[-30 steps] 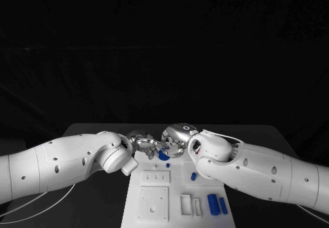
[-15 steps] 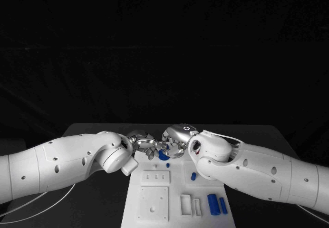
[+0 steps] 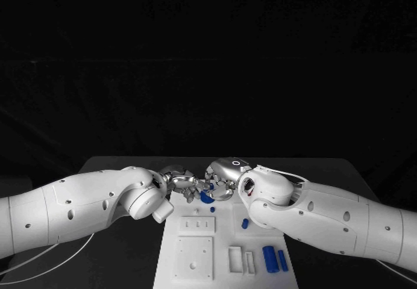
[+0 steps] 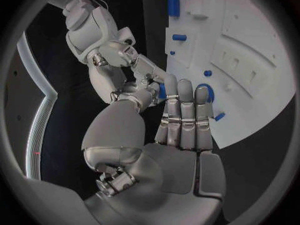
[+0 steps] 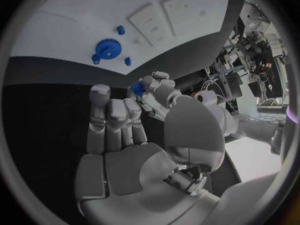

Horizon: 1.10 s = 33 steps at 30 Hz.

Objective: Assemble the parts on the task board

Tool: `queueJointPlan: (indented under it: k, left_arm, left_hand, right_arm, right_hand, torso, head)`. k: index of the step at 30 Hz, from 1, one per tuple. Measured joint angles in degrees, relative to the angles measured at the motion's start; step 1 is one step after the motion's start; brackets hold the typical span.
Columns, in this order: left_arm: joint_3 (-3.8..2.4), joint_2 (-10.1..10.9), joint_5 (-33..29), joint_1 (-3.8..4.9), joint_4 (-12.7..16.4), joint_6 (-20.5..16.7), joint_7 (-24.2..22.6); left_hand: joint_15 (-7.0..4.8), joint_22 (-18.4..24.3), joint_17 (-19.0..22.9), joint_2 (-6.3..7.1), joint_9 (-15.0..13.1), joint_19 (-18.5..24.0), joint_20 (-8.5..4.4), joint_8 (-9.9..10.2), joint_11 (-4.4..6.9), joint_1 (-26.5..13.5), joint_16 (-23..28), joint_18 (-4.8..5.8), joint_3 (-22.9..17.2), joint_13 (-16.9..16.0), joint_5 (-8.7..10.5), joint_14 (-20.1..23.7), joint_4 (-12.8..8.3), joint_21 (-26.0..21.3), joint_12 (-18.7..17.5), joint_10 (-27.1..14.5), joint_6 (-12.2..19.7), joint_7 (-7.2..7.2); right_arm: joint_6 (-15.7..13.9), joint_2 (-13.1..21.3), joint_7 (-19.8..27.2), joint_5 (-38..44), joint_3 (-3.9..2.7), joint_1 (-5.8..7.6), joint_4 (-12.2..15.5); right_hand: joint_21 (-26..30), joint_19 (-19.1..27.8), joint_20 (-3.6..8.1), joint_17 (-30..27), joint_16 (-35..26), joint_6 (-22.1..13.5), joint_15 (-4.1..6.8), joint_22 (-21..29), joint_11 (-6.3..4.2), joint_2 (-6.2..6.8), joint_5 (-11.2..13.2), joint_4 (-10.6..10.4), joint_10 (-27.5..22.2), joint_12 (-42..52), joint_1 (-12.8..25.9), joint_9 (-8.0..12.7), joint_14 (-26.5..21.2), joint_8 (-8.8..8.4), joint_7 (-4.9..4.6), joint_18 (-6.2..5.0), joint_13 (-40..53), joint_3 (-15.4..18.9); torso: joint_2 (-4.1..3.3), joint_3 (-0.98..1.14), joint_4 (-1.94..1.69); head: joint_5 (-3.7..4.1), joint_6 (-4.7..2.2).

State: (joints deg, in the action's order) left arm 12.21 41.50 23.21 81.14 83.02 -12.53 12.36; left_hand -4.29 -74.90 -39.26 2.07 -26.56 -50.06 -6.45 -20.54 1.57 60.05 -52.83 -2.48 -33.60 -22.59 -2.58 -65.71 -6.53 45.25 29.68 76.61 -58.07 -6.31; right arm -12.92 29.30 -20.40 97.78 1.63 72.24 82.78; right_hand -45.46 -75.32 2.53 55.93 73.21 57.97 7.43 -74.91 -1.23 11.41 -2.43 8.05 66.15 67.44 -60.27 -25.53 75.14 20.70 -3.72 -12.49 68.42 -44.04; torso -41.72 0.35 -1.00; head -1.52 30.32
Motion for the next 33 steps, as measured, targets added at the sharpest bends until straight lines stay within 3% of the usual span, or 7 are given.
queueJointPlan:
  k: [7,13,16,19,24,33]
  left_arm:
    - [0.01,-0.02,0.40,0.00,-0.10,0.03,0.16]
    - [-0.02,0.07,1.14,0.00,-0.17,0.06,0.23]
    - [-0.02,0.22,1.57,0.00,-0.20,0.06,0.30]
    - [-0.02,0.27,2.12,0.00,-0.20,0.06,0.39]
    - [0.00,0.44,3.17,0.00,-0.17,0.17,0.58]
    - [0.03,1.27,6.05,0.00,0.01,0.86,1.20]
  left_hand:
    - [-0.91,-0.05,-0.06,-0.24,0.00,0.00,0.00,-0.83,0.76,-1.14,-1.66,-0.02,-0.22,-0.66,0.11,-0.92,-0.23,0.94,0.72,1.59,-0.99,0.19]
    - [-2.28,-0.04,-0.40,-0.13,0.00,-1.26,-0.41,-1.72,1.53,-2.13,-3.81,-0.10,-0.76,-1.47,-0.06,-2.51,-0.77,2.85,2.08,3.58,-1.78,0.54]
    - [-3.04,-0.04,-0.80,0.15,0.00,-1.97,-0.72,-1.76,1.95,-2.42,-5.37,-0.10,-0.77,-2.19,-0.06,-3.49,-1.31,4.08,3.26,4.81,-2.79,0.98]
    - [-3.72,-0.04,-1.38,0.48,0.00,-2.81,-0.92,-1.76,2.27,-2.75,-7.33,-0.10,-0.84,-3.47,-0.06,-4.50,-1.98,5.48,5.09,6.12,-3.54,1.55]
    - [-4.24,-0.03,-1.87,0.16,0.00,-2.90,-1.01,-1.83,2.45,-3.11,-10.49,-0.12,-1.56,-6.15,-0.03,-4.79,-2.71,7.78,8.16,6.29,-3.63,1.62]
    - [-4.44,-0.03,-1.57,0.21,0.00,-2.90,-1.01,-1.94,2.94,-3.48,-12.92,-0.12,-2.00,-8.28,-0.03,-4.60,-3.28,9.58,10.50,5.81,-3.69,1.55]
  right_arm:
    - [-0.09,0.06,0.08,-0.08,0.00,-0.04,-0.06]
    - [-0.65,0.49,0.18,-0.28,0.07,-0.10,-0.57]
    - [-1.22,0.95,0.18,-0.45,0.10,-0.12,-0.93]
    - [-1.98,1.49,0.24,-0.76,0.10,-0.12,-1.03]
    - [-3.61,3.12,0.77,-1.38,0.10,-0.15,-0.74]
    - [-6.39,8.12,2.10,-2.65,0.10,-0.34,0.01]
  right_hand:
    - [0.00,0.00,0.00,0.00,0.00,-0.03,-0.02,0.00,-0.04,0.00,0.00,-0.25,-0.04,0.00,0.00,-0.03,0.00,-0.05,-0.03,-0.01,-0.30,-0.08]
    - [0.01,0.20,-0.20,-0.06,-0.42,-0.10,-0.02,0.00,0.00,2.53,-0.27,-1.84,-1.48,-1.34,1.60,-0.04,-0.01,-0.01,-0.18,-0.57,-1.37,0.73]
    - [0.01,0.57,-0.56,-0.22,-0.81,-0.49,-0.19,0.00,0.29,4.41,-0.46,-2.50,-2.03,-2.07,2.91,0.38,-0.20,-0.99,-1.41,-0.84,-1.58,2.20]
    - [0.37,0.84,-0.84,-0.37,-1.36,-1.77,-0.49,0.00,0.71,5.20,-0.46,-2.27,-2.82,-2.66,3.71,0.68,-0.51,-1.74,-2.20,-0.86,-1.95,4.38]
    - [1.23,2.07,-0.78,-0.60,-2.23,-3.78,-1.10,0.01,1.28,5.79,-0.46,-1.56,-3.99,-3.43,4.30,1.05,-1.17,-2.79,-2.72,-0.87,-2.49,8.24]
    - [1.55,2.28,-0.98,-0.66,-2.56,-4.23,-1.30,0.00,1.54,5.79,-0.46,-1.41,-4.27,-3.67,4.29,1.05,-1.37,-2.78,-2.96,-0.87,-2.91,9.33]
  torso:
    - [0.01,-0.01,0.02]
    - [0.01,0.00,0.05]
    - [0.03,-0.01,0.08]
    - [0.05,-0.01,0.09]
    - [0.05,-0.01,0.08]
    - [0.05,-0.01,0.06]
  head:
    - [0.03,0.13]
    - [-0.06,0.14]
    - [-0.07,0.19]
    - [-0.10,0.19]
    - [-0.14,0.25]
    - [-0.29,0.58]
